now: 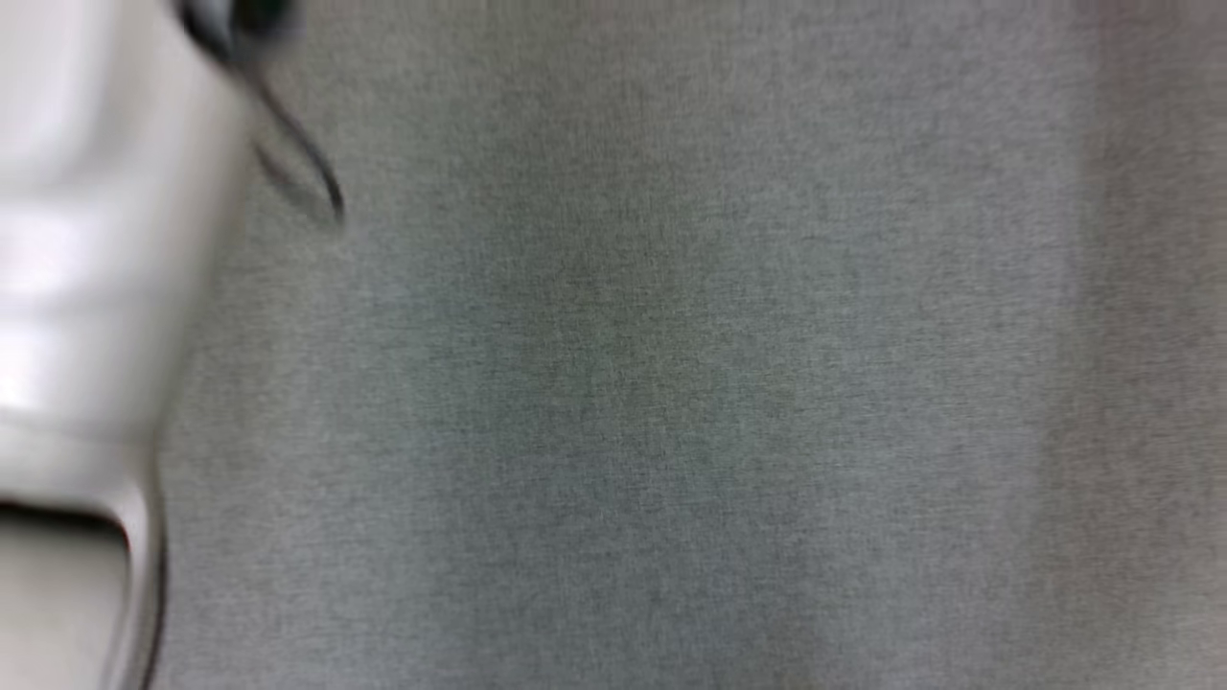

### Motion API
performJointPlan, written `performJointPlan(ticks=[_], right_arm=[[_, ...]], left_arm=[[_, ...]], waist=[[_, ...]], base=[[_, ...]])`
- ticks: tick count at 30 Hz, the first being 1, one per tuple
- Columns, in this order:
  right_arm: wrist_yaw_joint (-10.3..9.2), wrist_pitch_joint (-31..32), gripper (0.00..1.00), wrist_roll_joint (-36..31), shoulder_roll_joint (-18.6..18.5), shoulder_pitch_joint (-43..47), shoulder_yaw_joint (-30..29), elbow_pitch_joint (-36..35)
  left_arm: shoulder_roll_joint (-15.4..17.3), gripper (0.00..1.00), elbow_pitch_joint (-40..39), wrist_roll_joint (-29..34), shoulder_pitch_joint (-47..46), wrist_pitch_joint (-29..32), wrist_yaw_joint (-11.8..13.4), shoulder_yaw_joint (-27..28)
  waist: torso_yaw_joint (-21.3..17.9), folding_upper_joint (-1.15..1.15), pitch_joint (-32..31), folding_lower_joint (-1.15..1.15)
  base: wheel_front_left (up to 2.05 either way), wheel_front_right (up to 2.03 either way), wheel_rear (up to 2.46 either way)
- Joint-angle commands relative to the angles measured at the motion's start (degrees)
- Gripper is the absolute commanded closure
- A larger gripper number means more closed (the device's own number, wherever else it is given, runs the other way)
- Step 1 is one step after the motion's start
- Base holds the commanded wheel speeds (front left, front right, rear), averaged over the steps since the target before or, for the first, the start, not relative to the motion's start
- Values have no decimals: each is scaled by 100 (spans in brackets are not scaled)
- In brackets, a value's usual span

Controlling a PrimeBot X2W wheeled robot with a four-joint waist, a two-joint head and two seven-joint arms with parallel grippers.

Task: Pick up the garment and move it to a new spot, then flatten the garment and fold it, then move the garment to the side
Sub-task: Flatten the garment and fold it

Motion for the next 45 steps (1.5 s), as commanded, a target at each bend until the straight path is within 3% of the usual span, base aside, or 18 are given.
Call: performJointPlan(ticks=[1, 7, 10, 16, 26, 31, 36, 43, 45], right_arm=[[3, -13, 100, 162, -162, 522, 42, -209], [3, -23, 100, 650, -584, 3264, 452, -1062], [3, -29, 100, 743, -726, 4455, 623, -1382], [3, 6, 100, 670, -983, 6223, 869, -1739], [3, 326, 100, 372, -1361, 8426, 1100, -2095], [3, 597, 100, 395, -1482, 9267, 1117, -2325], [3, 1035, 100, 618, -1675, 9621, 1055, -2704], [3, 1817, 100, 708, -2140, 8798, 1089, -2811], [3, 2073, 100, 772, -2237, 8455, 1094, -2750]], left_arm=[[152, 100, -104, -145, 408, -110, -15, -153], [734, 100, -786, -697, 2519, -405, -13, -640], [1016, 100, -1224, -780, 3539, -476, 138, -736], [1446, 100, -2205, -831, 5293, -475, 680, -984], [1812, 100, -3487, -1133, 7646, -365, 1642, -1408], [1918, 100, -4111, -1364, 8524, -195, 2113, -1588], [2207, 100, -4613, -1549, 8685, 183, 2295, -1554], [2549, 100, -4986, -2038, 7966, 1029, 2170, -1205], [2481, 100, -5034, -2301, 7685, 1246, 2090, -1054]], waist=[[23, 0, -201, -2], [71, 0, -1041, -2], [72, 0, -1484, -2], [83, 0, -2220, -2], [90, 0, -2986, -2], [82, 0, -3084, -2], [75, 0, -3037, -2], [54, 0, -2743, -2], [78, 0, -2636, -2]], base=[[0, 0, 0], [0, 0, 0], [0, 0, 0], [0, 0, 0], [0, 0, 0], [0, 0, 0], [0, 0, 0], [0, 0, 0], [0, 0, 0]])
